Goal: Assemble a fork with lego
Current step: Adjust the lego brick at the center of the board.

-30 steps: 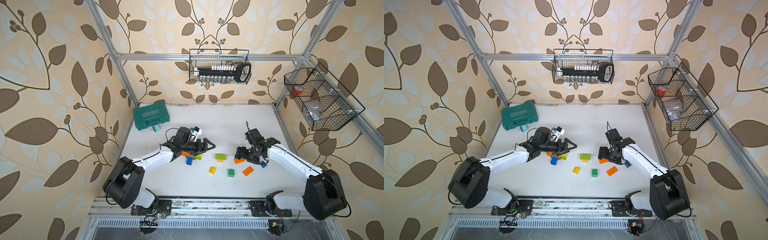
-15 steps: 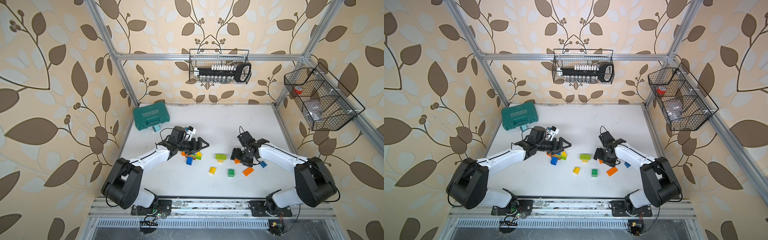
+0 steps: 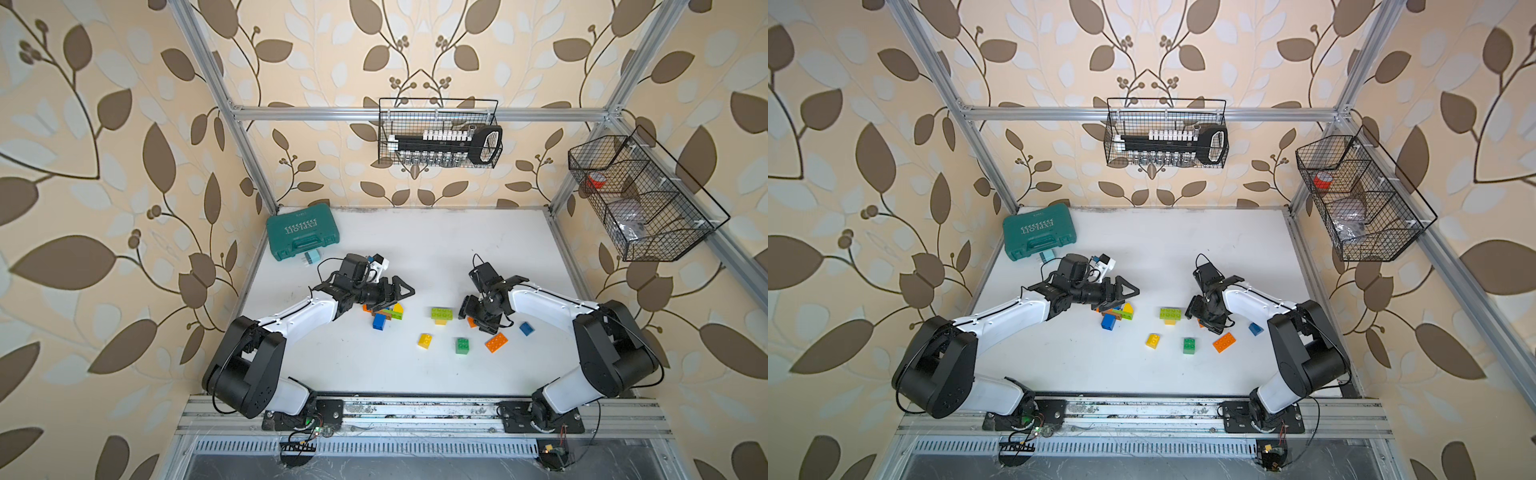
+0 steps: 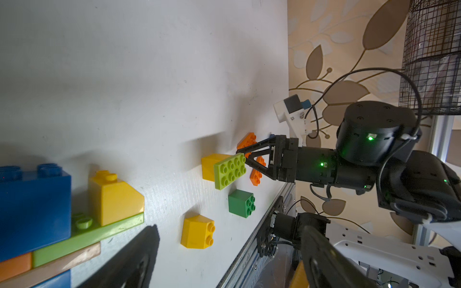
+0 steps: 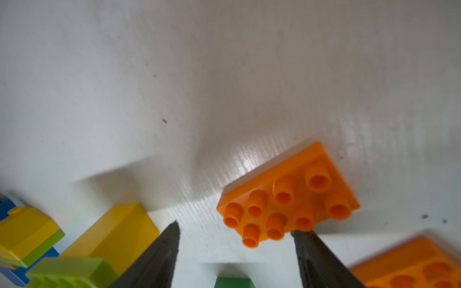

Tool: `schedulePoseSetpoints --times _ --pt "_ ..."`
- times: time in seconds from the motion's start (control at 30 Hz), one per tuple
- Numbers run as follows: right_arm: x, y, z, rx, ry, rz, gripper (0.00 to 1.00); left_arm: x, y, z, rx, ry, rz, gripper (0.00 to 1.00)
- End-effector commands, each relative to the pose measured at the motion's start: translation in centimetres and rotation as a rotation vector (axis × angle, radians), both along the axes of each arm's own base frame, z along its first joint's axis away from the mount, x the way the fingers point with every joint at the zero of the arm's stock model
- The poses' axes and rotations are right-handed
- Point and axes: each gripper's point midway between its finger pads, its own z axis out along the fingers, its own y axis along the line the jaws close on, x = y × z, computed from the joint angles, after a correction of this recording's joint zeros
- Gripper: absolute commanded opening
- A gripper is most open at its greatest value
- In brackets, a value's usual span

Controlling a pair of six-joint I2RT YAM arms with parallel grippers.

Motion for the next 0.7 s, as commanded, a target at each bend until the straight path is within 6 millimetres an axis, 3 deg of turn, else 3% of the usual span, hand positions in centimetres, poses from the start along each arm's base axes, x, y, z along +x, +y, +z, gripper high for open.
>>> schedulePoseSetpoints --times 0.0,0.33,0.4,0.47,0.53,0.6,0.67 --pt "0.9 -1.8 -0.3 -0.128 -0.009 0.066 0.56 0.1 0.5 0.5 -0.005 -0.029 0.003 0.91" --pt "3.3 -2.0 0.2 -0.238 -0.024 0.347 0.5 0.5 0.8 -0.2 -0.009 0.0 0.01 0.89" --pt "3.4 -2.1 0.4 -0.248 -0.029 0.398 0.45 0.6 0.7 -0.1 -0.01 0.001 0.009 0.89" --pt "3.4 -2.3 0.6 -0.252 -0.03 0.434 0.33 0.7 0.7 0.2 -0.017 -0.003 0.006 0.88" --pt "3.3 -2.4 0.5 -0.258 -0.019 0.472 0.26 0.9 0.6 -0.8 -0.009 0.026 0.004 0.87" --pt "3.3 -2.5 0.7 -0.268 -0.011 0.501 0.28 1.0 0.6 -0.8 -0.009 0.026 0.002 0.87" --pt "3.7 -2.7 1.1 -0.282 -0.025 0.514 0.41 1.1 0.6 -0.9 -0.008 0.031 0.003 0.87"
